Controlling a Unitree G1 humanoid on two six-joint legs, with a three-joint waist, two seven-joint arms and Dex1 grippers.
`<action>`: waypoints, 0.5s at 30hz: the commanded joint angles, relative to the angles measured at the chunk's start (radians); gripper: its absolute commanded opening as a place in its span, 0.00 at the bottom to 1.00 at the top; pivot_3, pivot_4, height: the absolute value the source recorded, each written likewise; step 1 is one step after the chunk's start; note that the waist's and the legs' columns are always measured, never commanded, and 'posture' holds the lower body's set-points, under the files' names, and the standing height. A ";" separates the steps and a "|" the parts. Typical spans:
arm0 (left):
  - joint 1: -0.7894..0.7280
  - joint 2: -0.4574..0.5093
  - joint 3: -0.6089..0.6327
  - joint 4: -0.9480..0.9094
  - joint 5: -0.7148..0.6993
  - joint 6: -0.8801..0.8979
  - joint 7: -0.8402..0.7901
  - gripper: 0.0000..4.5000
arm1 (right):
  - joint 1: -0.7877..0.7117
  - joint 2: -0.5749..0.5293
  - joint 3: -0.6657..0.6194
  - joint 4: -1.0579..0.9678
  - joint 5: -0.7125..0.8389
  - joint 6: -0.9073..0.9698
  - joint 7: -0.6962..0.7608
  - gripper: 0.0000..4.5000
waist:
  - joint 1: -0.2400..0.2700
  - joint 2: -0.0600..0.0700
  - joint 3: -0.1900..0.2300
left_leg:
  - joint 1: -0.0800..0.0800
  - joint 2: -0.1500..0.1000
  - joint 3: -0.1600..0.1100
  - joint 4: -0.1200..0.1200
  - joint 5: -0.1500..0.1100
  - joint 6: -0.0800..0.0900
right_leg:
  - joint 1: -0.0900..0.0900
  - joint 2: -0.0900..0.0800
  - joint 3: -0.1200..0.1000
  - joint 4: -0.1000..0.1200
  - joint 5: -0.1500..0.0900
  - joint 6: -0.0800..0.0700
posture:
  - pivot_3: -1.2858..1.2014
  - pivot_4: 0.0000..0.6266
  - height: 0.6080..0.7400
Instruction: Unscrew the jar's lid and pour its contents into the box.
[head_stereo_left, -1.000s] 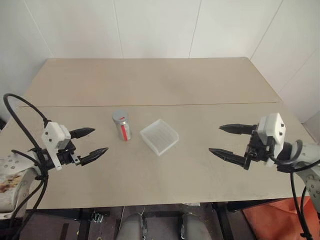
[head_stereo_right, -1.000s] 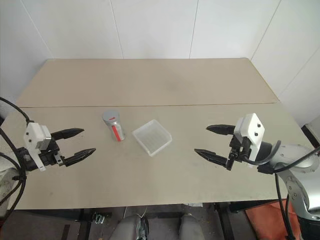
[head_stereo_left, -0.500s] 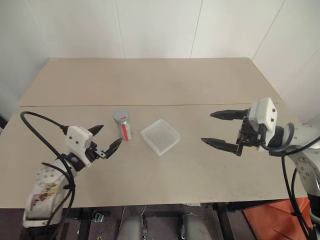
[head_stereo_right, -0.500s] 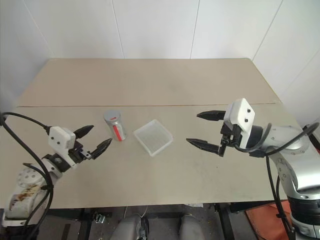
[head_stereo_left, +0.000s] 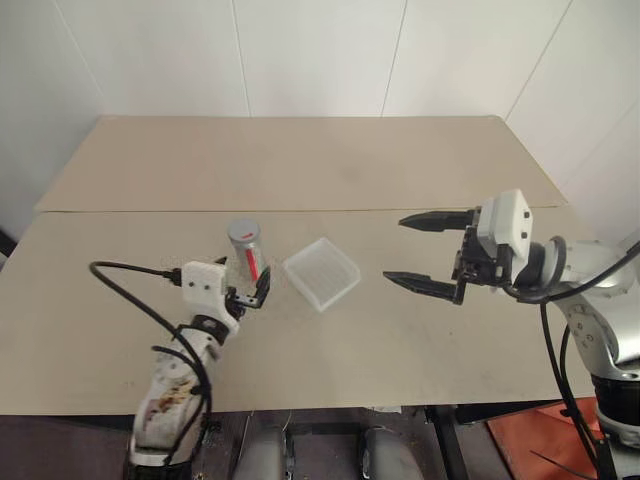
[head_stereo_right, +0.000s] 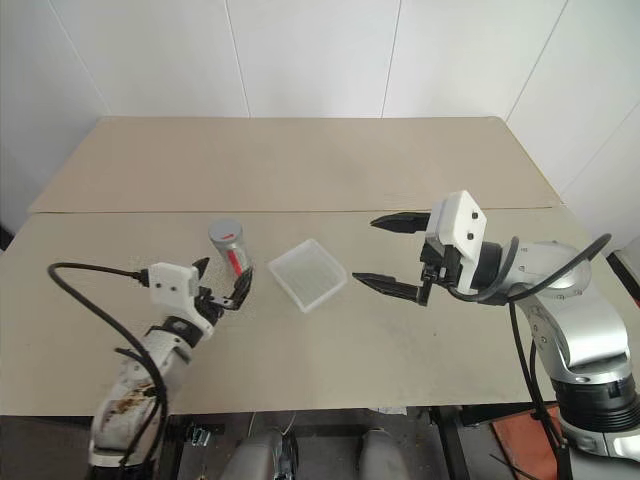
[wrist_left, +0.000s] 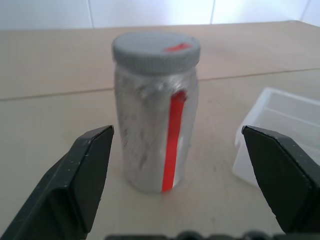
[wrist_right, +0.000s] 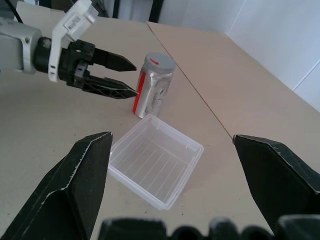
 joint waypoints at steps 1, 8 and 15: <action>-0.036 -0.026 -0.016 0.001 0.040 -0.028 0.044 0.99 | 0.002 0.003 -0.027 -0.034 0.008 -0.035 -0.001 1.00 | -0.001 0.000 0.000 | 0.000 0.000 0.000 0.000 0.000 0.000 | 0.000 0.000 0.000 0.000 0.000 0.000 | 0.52 0.24 1.00; -0.106 -0.063 -0.018 0.073 0.111 -0.056 0.117 0.99 | 0.025 0.004 -0.040 -0.056 0.008 -0.043 -0.013 1.00 | 0.000 0.000 0.000 | 0.000 0.000 0.000 0.000 0.000 0.000 | 0.000 0.000 0.000 0.000 0.000 0.000 | 0.52 0.24 1.00; -0.153 -0.113 -0.029 0.149 0.163 -0.089 0.184 0.99 | 0.045 0.000 -0.061 -0.076 0.012 -0.049 -0.020 1.00 | 0.000 0.000 0.000 | 0.000 0.000 -0.001 0.000 0.000 0.000 | 0.000 0.000 0.000 0.000 0.000 0.000 | 0.52 0.24 1.00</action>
